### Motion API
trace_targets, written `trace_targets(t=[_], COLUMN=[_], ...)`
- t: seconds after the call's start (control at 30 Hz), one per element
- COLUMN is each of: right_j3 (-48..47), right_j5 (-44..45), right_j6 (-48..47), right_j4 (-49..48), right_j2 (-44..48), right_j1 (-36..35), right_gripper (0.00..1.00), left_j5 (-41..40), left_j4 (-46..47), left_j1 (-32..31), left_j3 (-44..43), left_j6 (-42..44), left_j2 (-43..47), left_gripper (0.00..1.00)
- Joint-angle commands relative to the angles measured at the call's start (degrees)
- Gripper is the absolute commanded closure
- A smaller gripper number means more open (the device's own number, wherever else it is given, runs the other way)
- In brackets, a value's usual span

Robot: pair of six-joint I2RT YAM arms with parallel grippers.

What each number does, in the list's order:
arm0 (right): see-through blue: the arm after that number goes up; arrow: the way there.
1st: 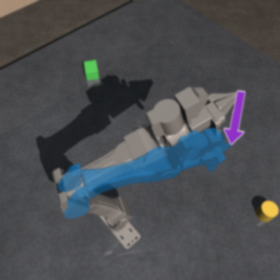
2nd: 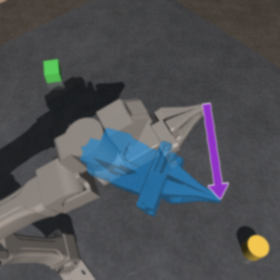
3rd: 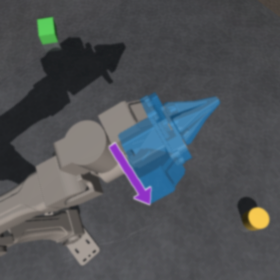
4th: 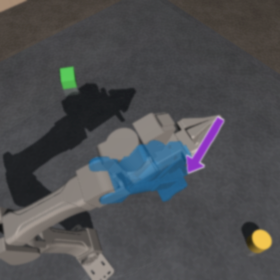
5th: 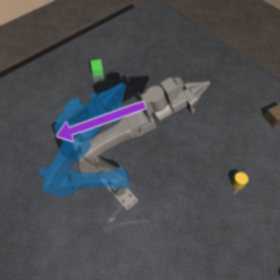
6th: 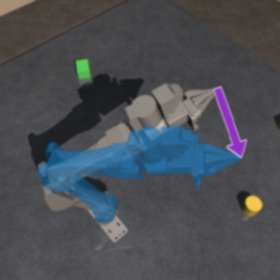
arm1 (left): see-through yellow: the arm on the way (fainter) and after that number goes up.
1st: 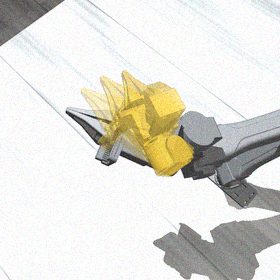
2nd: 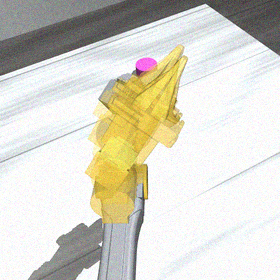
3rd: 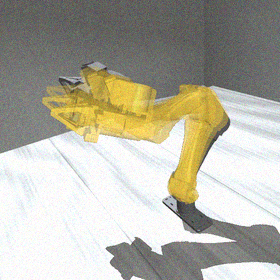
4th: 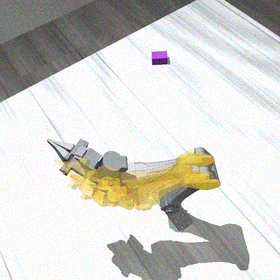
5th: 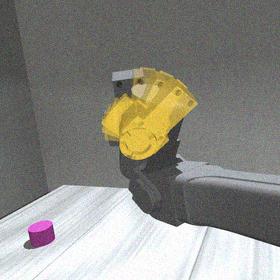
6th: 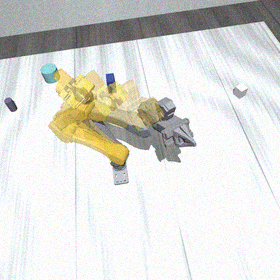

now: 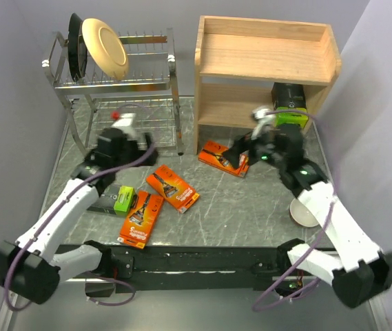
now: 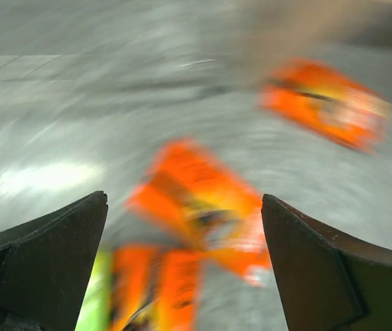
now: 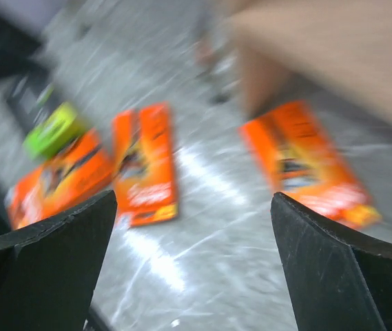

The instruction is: Place and organize the shaving razors onto the shelf

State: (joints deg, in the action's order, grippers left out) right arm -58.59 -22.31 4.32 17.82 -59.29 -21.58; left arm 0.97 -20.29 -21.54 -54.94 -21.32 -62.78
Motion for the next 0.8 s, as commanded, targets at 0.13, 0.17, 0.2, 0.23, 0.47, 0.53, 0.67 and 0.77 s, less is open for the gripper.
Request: trace_targets(t=[0.13, 0.17, 0.2, 0.23, 0.47, 0.53, 0.67, 0.77], right_j3=[-3.8, -5.9, -7.2, -8.6, -20.6, -21.5, -23.7, -26.2], right_j5=[-0.7, -2.1, -4.5, -7.7, -17.9, -18.4, -18.1, -13.6], right_j6=[1.4, 4.5, 7.3, 12.4, 26.8, 30.6, 35.6, 39.3], right_j4=[-12.7, -15.2, -16.4, -17.6, -24.8, -25.7, -27.4, -23.6], right_j2=[-15.9, -21.1, -23.9, -26.7, -48.4, -51.1, -57.3, -60.8], right_j1=[-17.0, -17.1, -17.2, -17.7, -23.1, -24.4, -27.1, -28.2], right_gripper=[0.0, 0.0, 0.0, 0.0, 0.15, 0.16, 0.22, 0.23], left_j5=[-6.0, -6.4, -6.7, -6.6, -2.6, -1.8, 1.3, 4.4], left_j4=[-16.7, -17.9, -18.9, -20.1, -26.7, -26.7, -23.8, -20.4], left_j1=[23.1, 24.8, 29.1, 31.4, 46.3, 47.3, 48.3, 48.4], left_j3=[6.8, 6.9, 6.7, 6.7, 9.3, 10.4, 14.5, 17.7], left_j6=[-15.9, -17.1, -18.6, -21.3, -31.7, -33.8, -35.0, -36.2], left_j2=[7.7, 7.5, 7.2, 7.0, 7.0, 7.9, 8.0, 7.5], left_gripper=[0.01, 0.01, 0.01, 0.01, 0.07, 0.09, 0.11, 0.13])
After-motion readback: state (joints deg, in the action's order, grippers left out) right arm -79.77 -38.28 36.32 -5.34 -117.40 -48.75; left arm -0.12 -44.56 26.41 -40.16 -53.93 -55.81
